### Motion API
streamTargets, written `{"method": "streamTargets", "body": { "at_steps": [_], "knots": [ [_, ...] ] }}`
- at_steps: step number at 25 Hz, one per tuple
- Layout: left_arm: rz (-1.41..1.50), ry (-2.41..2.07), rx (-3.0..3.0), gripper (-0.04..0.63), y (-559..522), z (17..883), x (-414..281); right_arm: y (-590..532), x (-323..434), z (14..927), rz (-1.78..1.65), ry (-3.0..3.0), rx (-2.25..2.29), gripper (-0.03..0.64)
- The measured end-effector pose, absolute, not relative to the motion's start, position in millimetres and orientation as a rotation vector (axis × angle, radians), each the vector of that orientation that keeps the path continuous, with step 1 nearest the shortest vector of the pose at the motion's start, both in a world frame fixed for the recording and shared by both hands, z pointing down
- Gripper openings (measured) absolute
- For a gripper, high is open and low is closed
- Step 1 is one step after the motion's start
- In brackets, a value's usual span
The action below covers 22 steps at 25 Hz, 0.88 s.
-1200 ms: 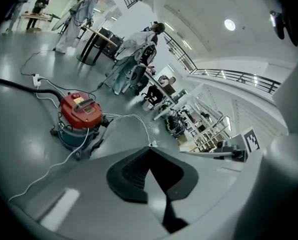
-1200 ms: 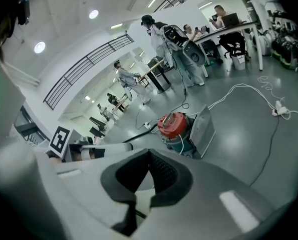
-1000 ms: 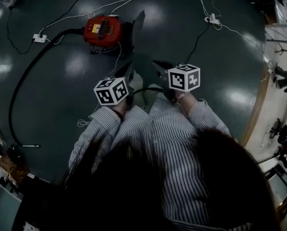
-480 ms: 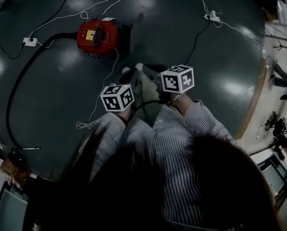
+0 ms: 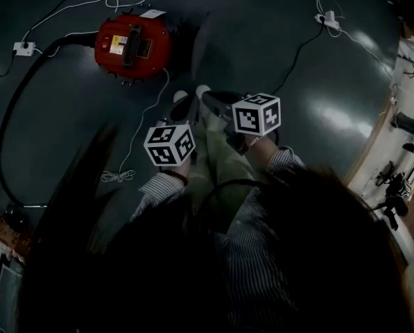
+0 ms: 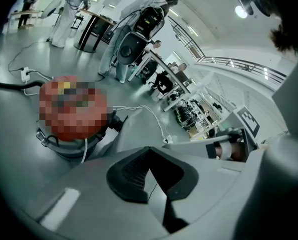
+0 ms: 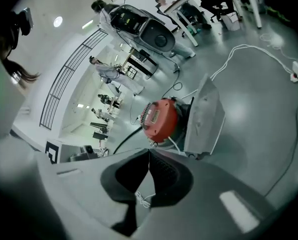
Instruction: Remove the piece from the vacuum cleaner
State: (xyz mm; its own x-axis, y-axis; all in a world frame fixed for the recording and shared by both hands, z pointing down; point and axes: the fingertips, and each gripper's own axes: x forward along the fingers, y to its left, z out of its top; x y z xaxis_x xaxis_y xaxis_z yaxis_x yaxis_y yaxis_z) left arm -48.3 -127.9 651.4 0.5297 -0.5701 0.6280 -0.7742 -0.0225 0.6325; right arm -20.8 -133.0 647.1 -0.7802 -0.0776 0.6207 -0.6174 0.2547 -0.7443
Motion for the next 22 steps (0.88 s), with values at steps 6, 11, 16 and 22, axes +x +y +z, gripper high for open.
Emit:
{"method": "streamTargets", "body": {
  "at_steps": [6,11,16,22],
  "knots": [
    [0.228,-1.170,1.654,0.008,-129,718,-44,-140,-23,719,1.531,-2.057,0.691,0.021],
    [0.211,-1.182,1.612,0.008,-122,752,-46,-148,-24,761,1.508,-2.011,0.749,0.049],
    [0.197,-1.217,1.573,0.008,-117,768,-64,-171,-25,789,1.533,-1.912,0.890,0.186],
    [0.205,-1.255,1.531,0.008,-109,776,-88,-190,-34,820,1.484,-1.858,0.921,0.178]
  ]
}}
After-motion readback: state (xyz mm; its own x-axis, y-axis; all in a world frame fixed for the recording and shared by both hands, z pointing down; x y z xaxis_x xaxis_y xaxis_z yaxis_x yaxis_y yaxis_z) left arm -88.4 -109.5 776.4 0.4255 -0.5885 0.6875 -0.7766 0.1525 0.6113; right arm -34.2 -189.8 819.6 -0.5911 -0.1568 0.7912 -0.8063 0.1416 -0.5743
